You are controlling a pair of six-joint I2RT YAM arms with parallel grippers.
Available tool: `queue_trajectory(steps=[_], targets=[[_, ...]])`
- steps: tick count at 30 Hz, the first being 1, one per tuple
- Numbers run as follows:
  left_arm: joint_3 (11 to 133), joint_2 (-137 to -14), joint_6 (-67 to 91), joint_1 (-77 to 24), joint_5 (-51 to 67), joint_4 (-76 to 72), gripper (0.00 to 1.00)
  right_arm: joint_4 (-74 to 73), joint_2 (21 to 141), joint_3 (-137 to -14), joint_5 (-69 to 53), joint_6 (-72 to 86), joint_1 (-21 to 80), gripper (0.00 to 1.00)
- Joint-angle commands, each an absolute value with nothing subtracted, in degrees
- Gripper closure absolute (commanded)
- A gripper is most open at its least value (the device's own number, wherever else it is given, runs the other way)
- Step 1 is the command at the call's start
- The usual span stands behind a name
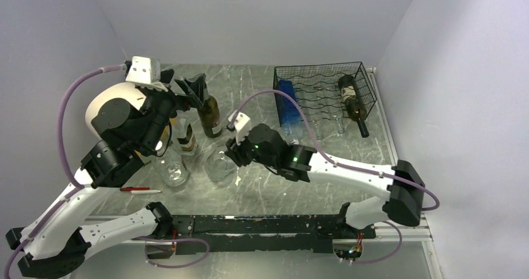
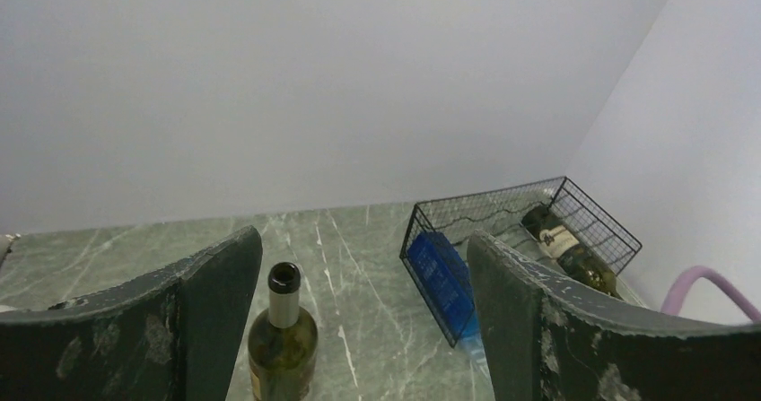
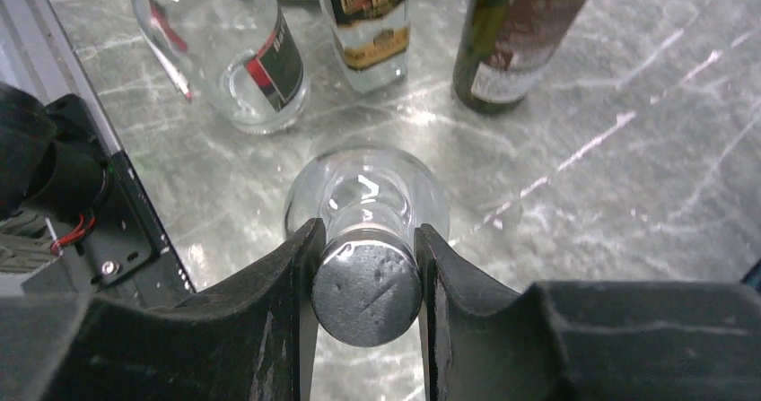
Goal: Put the wine bottle on the wine rack
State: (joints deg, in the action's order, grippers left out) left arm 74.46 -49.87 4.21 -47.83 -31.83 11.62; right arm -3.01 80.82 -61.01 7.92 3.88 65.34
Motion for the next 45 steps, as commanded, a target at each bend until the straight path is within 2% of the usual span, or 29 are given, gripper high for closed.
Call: queue_trajectory(steps=[1, 5, 11, 15, 22, 26, 34, 40, 45], targets=[[75.0, -52.1, 7.8, -47.8, -29.1, 13.5, 0.12, -10.9, 76.1, -53.8, 10.5, 7.4, 65.2, 1.00], [72.5, -54.2, 11.4, -47.7, -26.0, 13.3, 0.11, -17.3, 71.4, -50.5, 10.4, 13.6, 65.2, 1.00], [66.9, -56.0, 17.3, -47.7, -23.4, 13.7, 0.13, -30.6, 70.8, -51.2, 11.2, 24.9, 65.2, 1.00], [63.0, -55.8, 20.2, -46.0, -20.4, 11.2, 0.17, -31.2, 70.1, -48.3, 9.0, 27.5, 65.2, 1.00], [59.5, -58.6, 25.2, -41.5, -12.5, 12.6, 0.15, -28.0, 69.5, -43.4, 7.0, 27.8, 65.3, 1.00], [56.4, -60.1, 27.0, -39.6, -9.2, 14.0, 0.20, -27.7, 71.9, -41.0, 7.4, 29.8, 65.2, 1.00], [52.6, -64.0, 27.8, -37.7, -1.8, 13.5, 0.16, -24.3, 76.0, -38.1, 10.2, 32.1, 65.2, 1.00], [51.6, -71.5, 27.3, -36.5, 9.0, 12.9, 0.17, -23.8, 78.5, -38.0, 11.5, 33.2, 65.1, 0.85], [50.8, -75.4, 26.1, -36.3, 11.3, 12.6, 0.21, -21.6, 76.0, -37.6, 10.8, 32.8, 65.1, 0.73]])
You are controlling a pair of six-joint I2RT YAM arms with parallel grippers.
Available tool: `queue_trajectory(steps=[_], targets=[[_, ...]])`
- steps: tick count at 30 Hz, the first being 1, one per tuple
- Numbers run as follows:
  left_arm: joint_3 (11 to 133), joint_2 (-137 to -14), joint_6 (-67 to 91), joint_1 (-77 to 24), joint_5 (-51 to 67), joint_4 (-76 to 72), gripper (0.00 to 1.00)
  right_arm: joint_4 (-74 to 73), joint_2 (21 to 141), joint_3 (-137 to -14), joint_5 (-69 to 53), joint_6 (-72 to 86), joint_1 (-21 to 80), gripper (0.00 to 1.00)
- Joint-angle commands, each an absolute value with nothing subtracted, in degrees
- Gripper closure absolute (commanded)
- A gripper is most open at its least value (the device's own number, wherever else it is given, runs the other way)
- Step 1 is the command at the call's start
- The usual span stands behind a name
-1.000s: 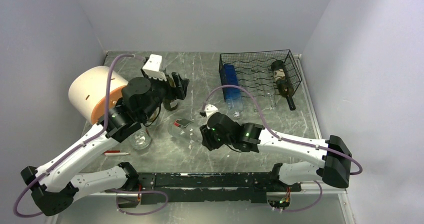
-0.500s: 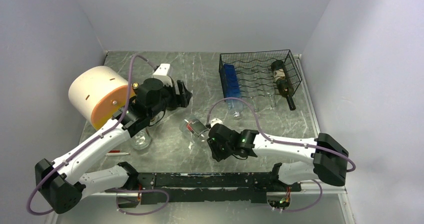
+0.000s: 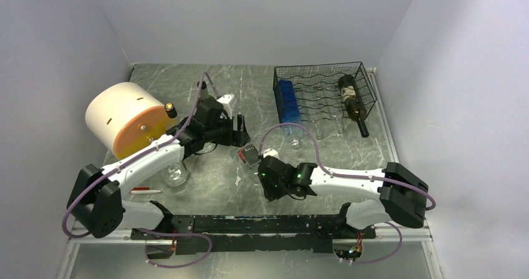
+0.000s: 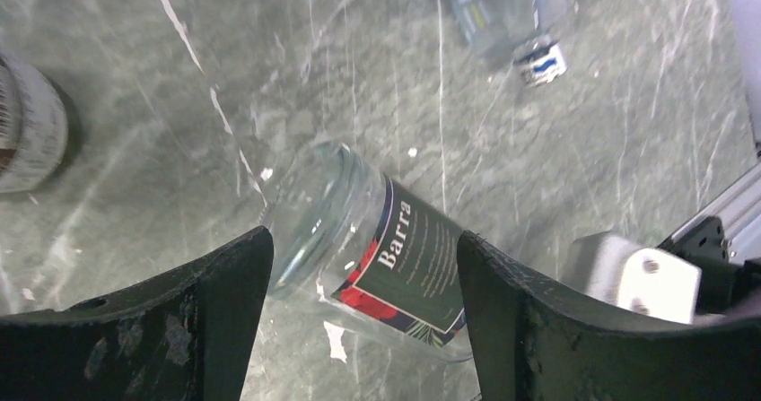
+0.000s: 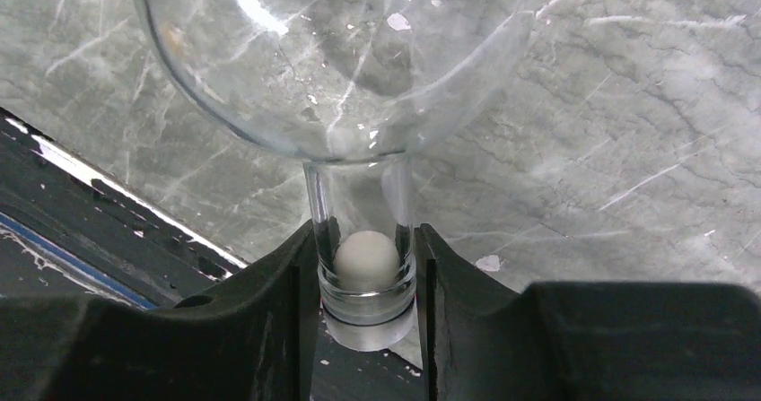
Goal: Put the wine bottle on the wine rack
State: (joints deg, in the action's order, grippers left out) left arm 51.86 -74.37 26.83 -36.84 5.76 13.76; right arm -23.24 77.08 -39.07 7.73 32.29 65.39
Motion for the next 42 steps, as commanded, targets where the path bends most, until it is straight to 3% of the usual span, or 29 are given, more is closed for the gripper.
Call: queue_trajectory(steps=[1, 14, 26, 35, 42], targets=[[50.4, -75.7, 25.8, -36.3, 10.9, 12.6, 0.22, -20.9, 75.4, -37.5, 10.5, 32.5, 65.1, 0.72], [46.4, -80.4, 26.2, -35.9, 8.2, 9.9, 0.23, -19.9, 72.3, -37.8, 11.5, 31.8, 65.2, 0.67], [46.2, -81.3, 24.8, -35.9, 8.6, 9.9, 0.33, -17.5, 75.8, -40.6, 13.8, 28.9, 65.2, 0.44], [45.7, -81.4, 24.2, -35.9, 8.7, 10.9, 0.38, -11.4, 83.4, -42.1, 12.6, 28.8, 65.1, 0.45], [45.0, -80.7, 24.5, -35.9, 10.8, 10.2, 0.40, -6.1, 84.2, -38.8, 16.2, 31.4, 65.1, 0.53]])
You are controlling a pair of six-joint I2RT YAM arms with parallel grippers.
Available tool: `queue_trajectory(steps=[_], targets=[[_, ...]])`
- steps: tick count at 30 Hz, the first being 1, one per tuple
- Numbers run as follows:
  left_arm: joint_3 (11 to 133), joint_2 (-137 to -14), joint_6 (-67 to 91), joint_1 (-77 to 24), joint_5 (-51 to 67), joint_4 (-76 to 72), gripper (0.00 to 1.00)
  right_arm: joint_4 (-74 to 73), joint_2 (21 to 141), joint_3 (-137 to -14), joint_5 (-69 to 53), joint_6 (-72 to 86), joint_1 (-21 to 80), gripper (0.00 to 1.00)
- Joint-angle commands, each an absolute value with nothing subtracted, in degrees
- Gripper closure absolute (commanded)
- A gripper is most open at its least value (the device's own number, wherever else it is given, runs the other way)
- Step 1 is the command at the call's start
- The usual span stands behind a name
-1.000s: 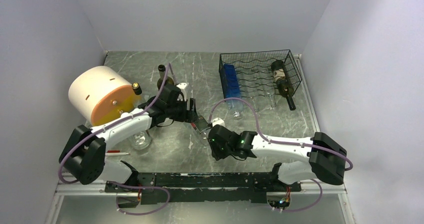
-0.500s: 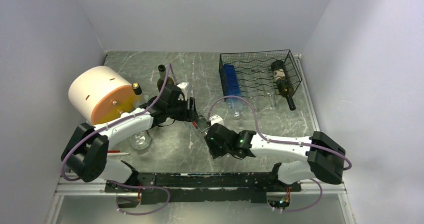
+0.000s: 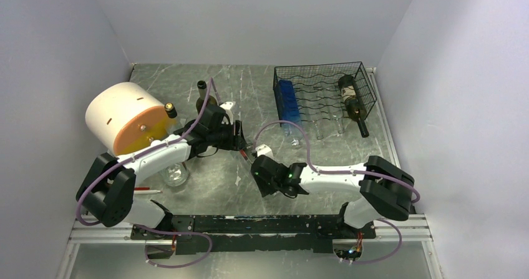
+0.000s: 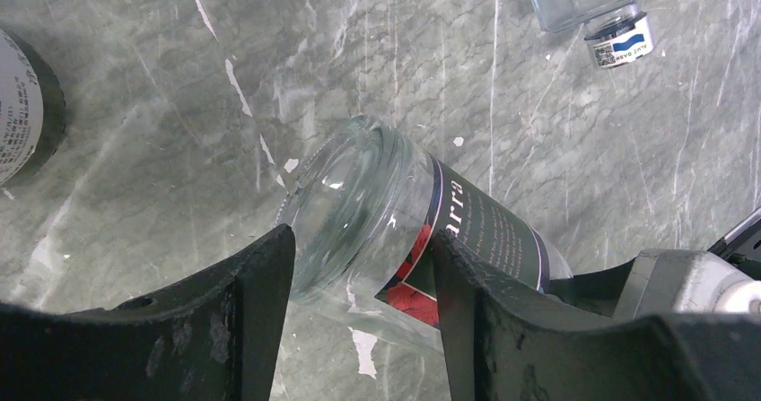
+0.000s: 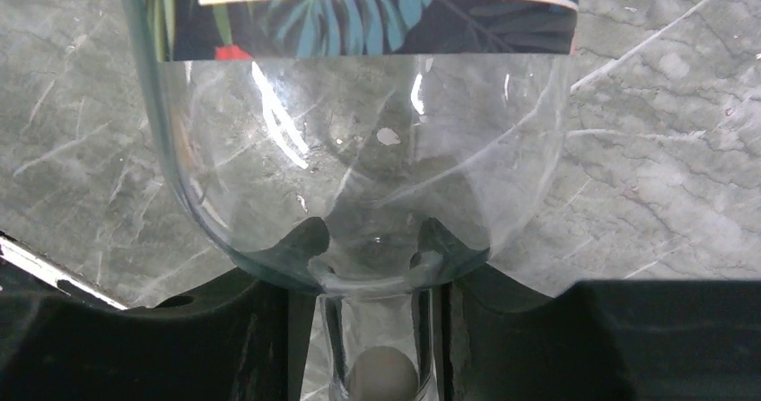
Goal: Put the wine bottle on the wine rack
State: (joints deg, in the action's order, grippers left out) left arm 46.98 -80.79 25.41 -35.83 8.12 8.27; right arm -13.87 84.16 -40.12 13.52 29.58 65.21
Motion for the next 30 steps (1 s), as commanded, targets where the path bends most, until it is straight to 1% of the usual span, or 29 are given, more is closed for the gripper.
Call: queue_trajectory(steps=[1, 3, 4, 5, 7, 8, 14, 20, 30], targets=[[45.1, -80.6, 24.5, -35.9, 10.9, 10.1, 0.40, -5.7, 84.2, -38.5, 16.8, 31.3, 65.1, 0.54], [45.2, -80.5, 24.5, -35.9, 11.0, 10.2, 0.40, -5.6, 84.7, -38.4, 17.7, 31.1, 65.0, 0.57], [45.3, -80.5, 24.4, -35.9, 11.0, 10.3, 0.40, -5.9, 85.0, -38.5, 18.4, 31.1, 65.1, 0.61], [45.3, -80.4, 24.4, -35.9, 11.1, 10.2, 0.40, -6.3, 85.2, -38.5, 19.1, 31.2, 65.1, 0.69], [45.3, -80.1, 24.4, -35.9, 11.5, 10.3, 0.40, -6.8, 85.3, -38.3, 20.4, 31.4, 65.1, 0.91], [45.3, -79.8, 24.3, -35.9, 11.6, 10.3, 0.39, -6.8, 85.0, -38.0, 20.8, 31.6, 65.1, 1.00], [47.4, -77.1, 23.8, -35.9, 9.9, 12.7, 0.31, -4.6, 79.2, -34.8, 20.3, 29.8, 65.1, 1.00], [50.6, -73.7, 23.7, -35.9, 7.4, 15.0, 0.21, -5.9, 76.2, -36.7, 17.4, 26.7, 65.1, 1.00], [53.0, -68.3, 24.3, -35.9, 4.7, 17.6, 0.21, -2.1, 71.0, -35.0, 18.6, 25.5, 65.1, 1.00]])
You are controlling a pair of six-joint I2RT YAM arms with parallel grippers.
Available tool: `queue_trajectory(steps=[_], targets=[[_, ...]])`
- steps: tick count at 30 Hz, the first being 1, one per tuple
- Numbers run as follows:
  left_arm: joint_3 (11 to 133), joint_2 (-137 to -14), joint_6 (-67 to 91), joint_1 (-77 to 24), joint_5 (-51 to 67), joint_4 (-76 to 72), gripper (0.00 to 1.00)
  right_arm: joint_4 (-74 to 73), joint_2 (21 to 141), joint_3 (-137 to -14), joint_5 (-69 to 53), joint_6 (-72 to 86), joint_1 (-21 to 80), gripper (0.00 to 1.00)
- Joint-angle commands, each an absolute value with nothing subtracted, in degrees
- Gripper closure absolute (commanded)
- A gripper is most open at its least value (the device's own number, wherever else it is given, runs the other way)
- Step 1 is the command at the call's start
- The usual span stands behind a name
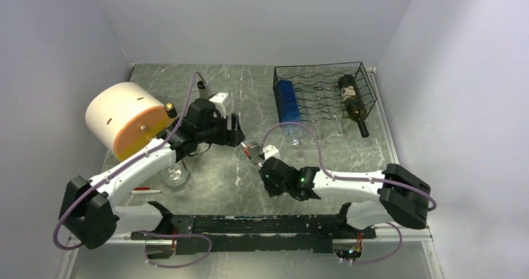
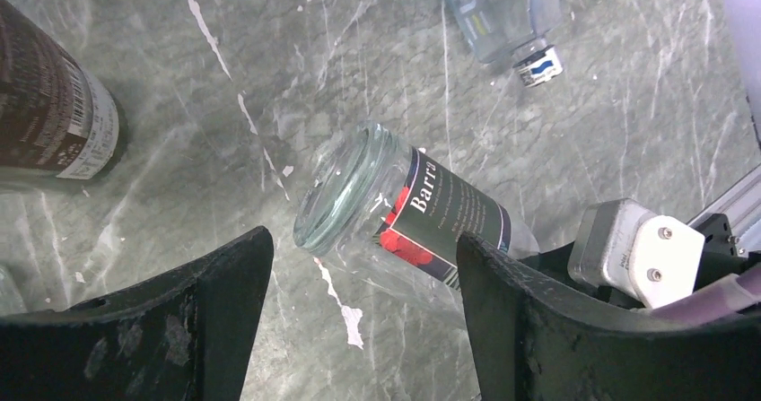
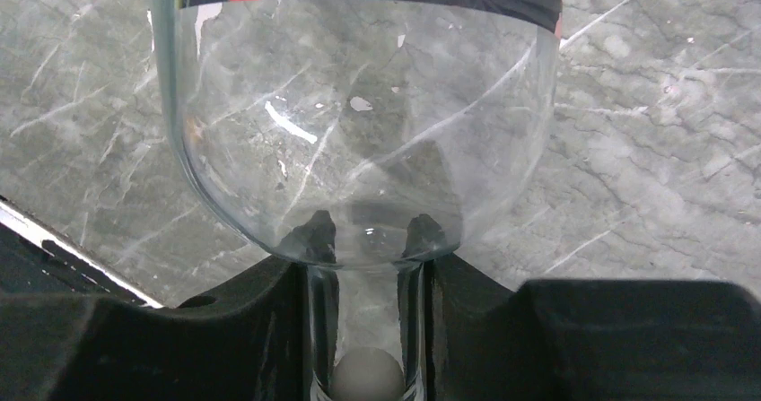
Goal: Put the wine bottle on the wine rack
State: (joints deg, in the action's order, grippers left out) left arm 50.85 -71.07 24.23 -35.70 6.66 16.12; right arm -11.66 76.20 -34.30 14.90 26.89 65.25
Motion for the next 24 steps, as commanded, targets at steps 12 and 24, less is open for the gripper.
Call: queue_trajectory(steps=[12, 24], targets=[[54.1, -61.5, 25.5, -35.8, -0.9, 18.5, 0.22, 6.7, 63.7, -33.7, 23.2, 20.3, 65.1, 1.00], [55.7, -54.6, 26.7, -35.9, -2.2, 19.4, 0.23, 3.3, 63.7, -47.7, 23.3, 13.5, 57.0, 1.00]])
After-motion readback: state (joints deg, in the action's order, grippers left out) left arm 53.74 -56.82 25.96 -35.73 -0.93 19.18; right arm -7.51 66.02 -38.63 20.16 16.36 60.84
